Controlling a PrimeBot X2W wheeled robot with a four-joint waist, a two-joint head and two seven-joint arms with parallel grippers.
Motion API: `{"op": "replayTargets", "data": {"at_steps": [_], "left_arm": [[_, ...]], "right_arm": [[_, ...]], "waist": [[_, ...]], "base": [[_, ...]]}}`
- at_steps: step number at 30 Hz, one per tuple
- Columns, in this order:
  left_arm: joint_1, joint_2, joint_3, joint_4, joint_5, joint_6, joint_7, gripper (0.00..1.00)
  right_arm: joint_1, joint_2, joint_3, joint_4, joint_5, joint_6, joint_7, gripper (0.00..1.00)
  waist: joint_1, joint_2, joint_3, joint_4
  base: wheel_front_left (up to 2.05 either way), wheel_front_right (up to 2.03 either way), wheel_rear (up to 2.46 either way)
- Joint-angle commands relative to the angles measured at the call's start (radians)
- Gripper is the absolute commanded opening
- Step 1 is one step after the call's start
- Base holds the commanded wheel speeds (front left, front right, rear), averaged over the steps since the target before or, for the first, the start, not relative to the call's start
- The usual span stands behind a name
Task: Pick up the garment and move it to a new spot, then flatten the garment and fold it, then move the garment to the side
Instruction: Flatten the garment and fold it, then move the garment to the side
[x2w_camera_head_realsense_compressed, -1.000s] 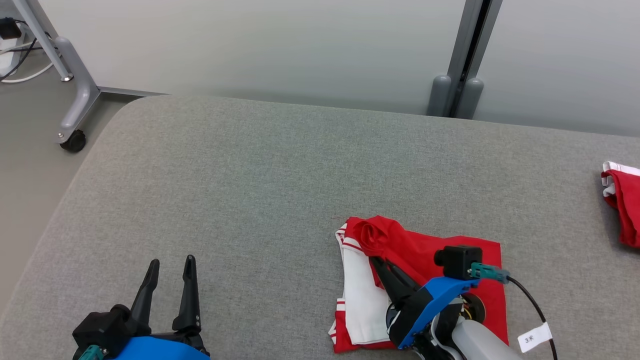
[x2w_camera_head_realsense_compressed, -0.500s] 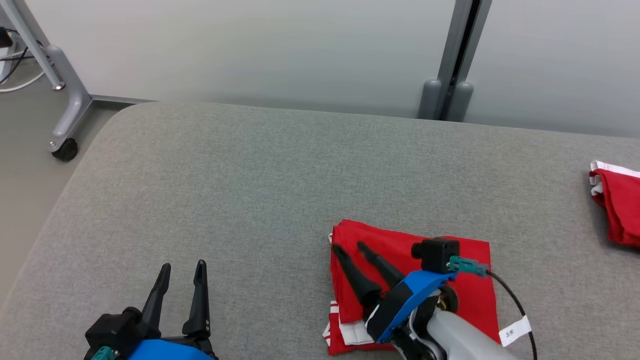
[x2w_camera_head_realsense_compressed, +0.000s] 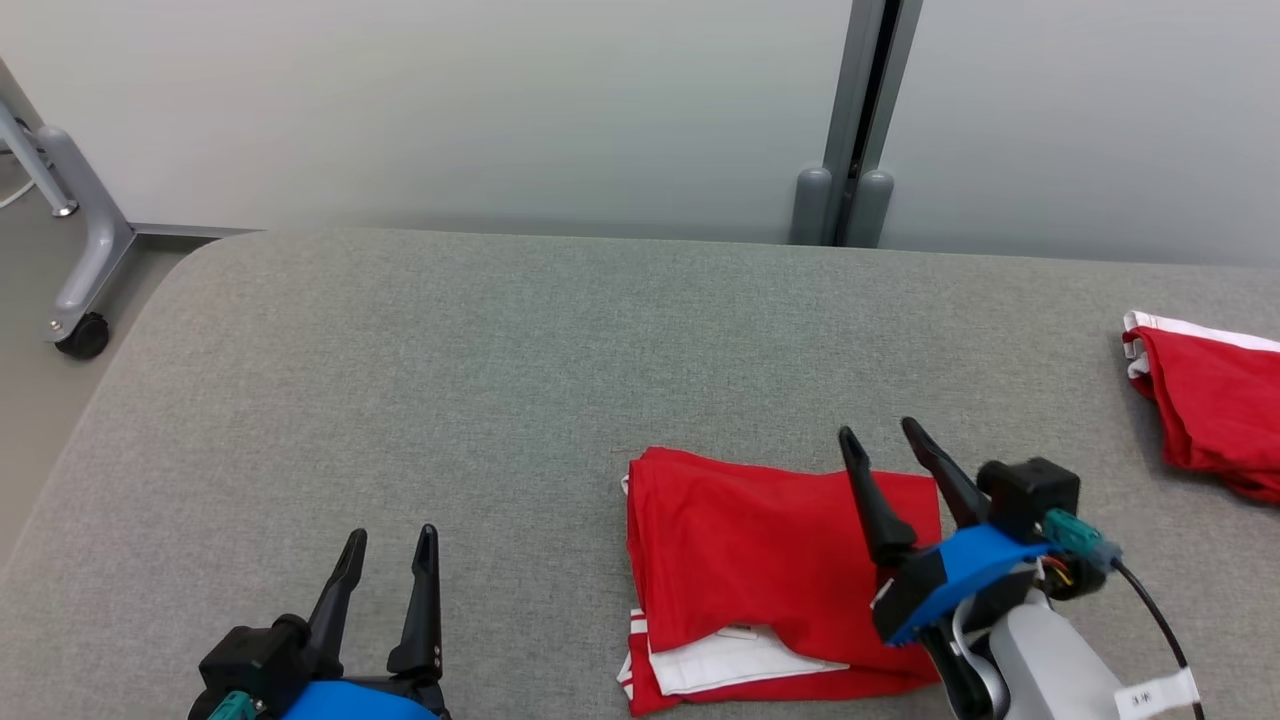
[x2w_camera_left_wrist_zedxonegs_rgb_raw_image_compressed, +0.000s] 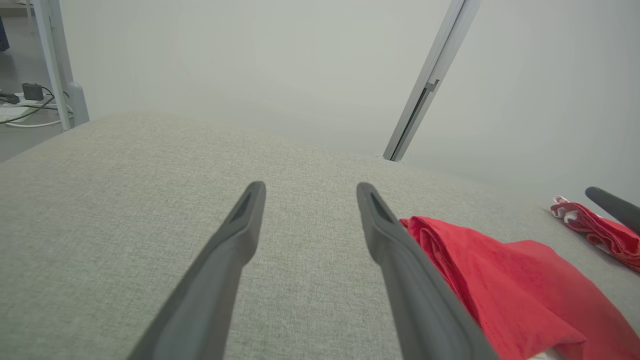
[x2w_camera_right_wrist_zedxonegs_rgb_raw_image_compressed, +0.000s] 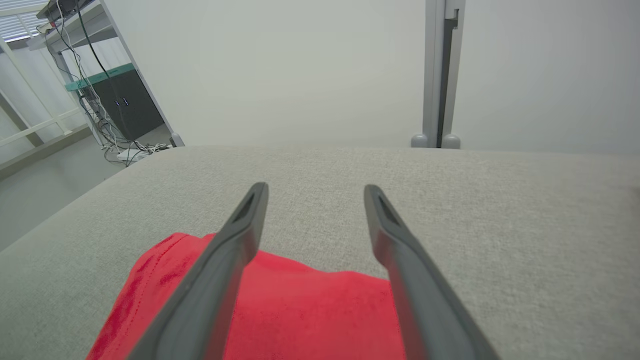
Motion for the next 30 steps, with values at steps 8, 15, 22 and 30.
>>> {"op": "replayTargets", "data": {"at_steps": [8, 15, 22, 30], "left_arm": [[-0.024, -0.007, -0.008, 0.011, 0.011, 0.000, -0.007, 1.00], [-0.022, -0.018, -0.013, 0.028, 0.020, -0.007, -0.011, 1.00], [-0.006, -0.035, 0.008, 0.060, 0.024, -0.015, -0.015, 1.00], [0.003, -0.044, 0.032, 0.083, 0.036, -0.024, -0.016, 1.00]], "right_arm": [[0.141, 0.016, -0.110, -0.104, -0.192, 0.000, -0.003, 1.00], [0.217, 0.017, -0.150, -0.157, -0.182, 0.000, -0.003, 1.00], [0.260, 0.017, -0.169, -0.181, -0.156, 0.000, -0.003, 1.00], [0.275, 0.017, -0.180, -0.199, -0.153, 0.000, -0.003, 1.00]], "waist": [[0.0001, -0.0001, 0.000, -0.014], [0.0001, -0.0001, -0.016, -0.022], [0.0001, -0.0001, -0.037, -0.040], [0.0001, -0.0001, -0.048, -0.056]], "base": [[0.00, 0.00, 0.00], [0.00, 0.00, 0.00], [0.00, 0.00, 0.00], [0.00, 0.00, 0.00]]}}
